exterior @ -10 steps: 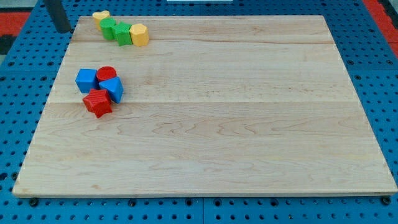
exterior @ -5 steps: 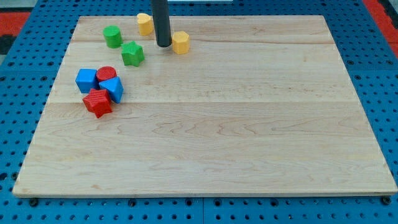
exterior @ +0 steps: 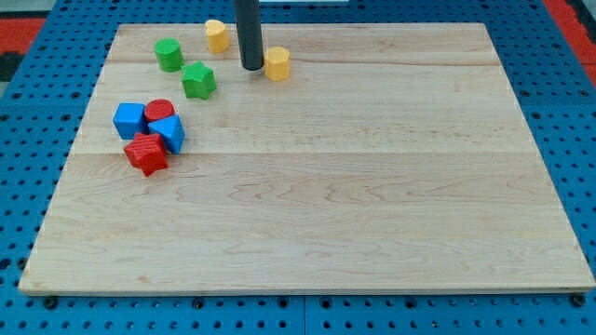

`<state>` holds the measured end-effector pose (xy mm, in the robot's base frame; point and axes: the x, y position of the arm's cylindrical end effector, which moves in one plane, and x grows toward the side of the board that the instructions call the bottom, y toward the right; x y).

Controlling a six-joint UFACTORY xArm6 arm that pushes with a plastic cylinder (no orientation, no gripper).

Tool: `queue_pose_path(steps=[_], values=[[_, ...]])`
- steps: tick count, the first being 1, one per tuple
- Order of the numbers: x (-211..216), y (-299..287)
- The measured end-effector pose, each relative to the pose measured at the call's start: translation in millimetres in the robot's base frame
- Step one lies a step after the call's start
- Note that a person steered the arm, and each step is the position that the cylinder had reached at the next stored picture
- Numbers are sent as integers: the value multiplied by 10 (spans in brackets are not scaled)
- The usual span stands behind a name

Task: Move the yellow hexagon diagonally top right to the blue triangle

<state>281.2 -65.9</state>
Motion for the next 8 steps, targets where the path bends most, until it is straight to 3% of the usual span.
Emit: queue_pose_path(steps=[5,8], values=[[0,337],[488,400]])
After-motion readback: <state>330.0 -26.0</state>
